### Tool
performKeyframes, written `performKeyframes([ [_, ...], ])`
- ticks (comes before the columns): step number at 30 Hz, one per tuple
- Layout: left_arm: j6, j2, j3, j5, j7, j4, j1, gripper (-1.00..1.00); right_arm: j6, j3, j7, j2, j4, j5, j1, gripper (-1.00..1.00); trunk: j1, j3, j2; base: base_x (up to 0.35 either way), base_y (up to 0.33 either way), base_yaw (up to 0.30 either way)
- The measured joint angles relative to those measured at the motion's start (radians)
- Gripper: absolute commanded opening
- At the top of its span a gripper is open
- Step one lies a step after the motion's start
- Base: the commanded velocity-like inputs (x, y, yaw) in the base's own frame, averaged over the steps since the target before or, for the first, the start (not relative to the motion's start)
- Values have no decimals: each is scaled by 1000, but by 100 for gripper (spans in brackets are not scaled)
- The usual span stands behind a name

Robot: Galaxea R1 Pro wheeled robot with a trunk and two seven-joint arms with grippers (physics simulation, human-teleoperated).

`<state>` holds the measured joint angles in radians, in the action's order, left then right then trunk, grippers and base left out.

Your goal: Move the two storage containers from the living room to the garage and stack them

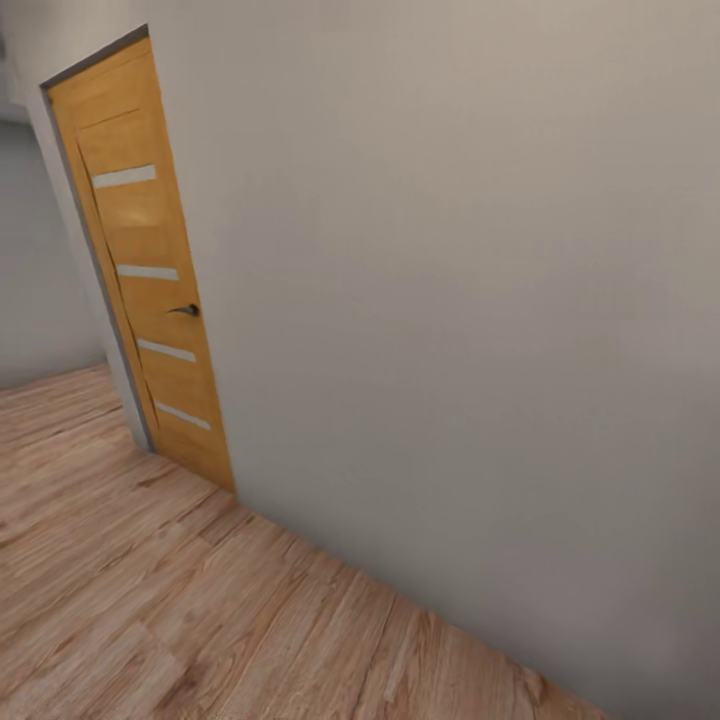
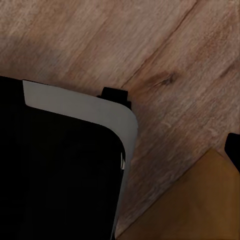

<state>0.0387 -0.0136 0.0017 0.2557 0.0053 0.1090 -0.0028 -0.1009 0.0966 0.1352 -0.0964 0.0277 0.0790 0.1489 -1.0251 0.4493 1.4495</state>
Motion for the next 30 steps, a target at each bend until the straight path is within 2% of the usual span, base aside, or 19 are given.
performKeyframes([
  [17, 0, 0, 0, 0, 0, 0, 0, 100, 0, 0, -1, 0, 0, 0, 0, 100, 0, 0, 0, 7, 0, 272],
  [21, 0, 0, 0, 0, 0, 0, 0, 100, -1, -1, -1, 0, 0, 0, 0, 100, 0, 0, 0, 186, 56, 243],
  [30, 0, 1, 0, 2, -1, 0, 0, 100, -5, -2, 1, 0, 0, 3, 0, 100, 1, 0, 0, 294, 142, 19],
])
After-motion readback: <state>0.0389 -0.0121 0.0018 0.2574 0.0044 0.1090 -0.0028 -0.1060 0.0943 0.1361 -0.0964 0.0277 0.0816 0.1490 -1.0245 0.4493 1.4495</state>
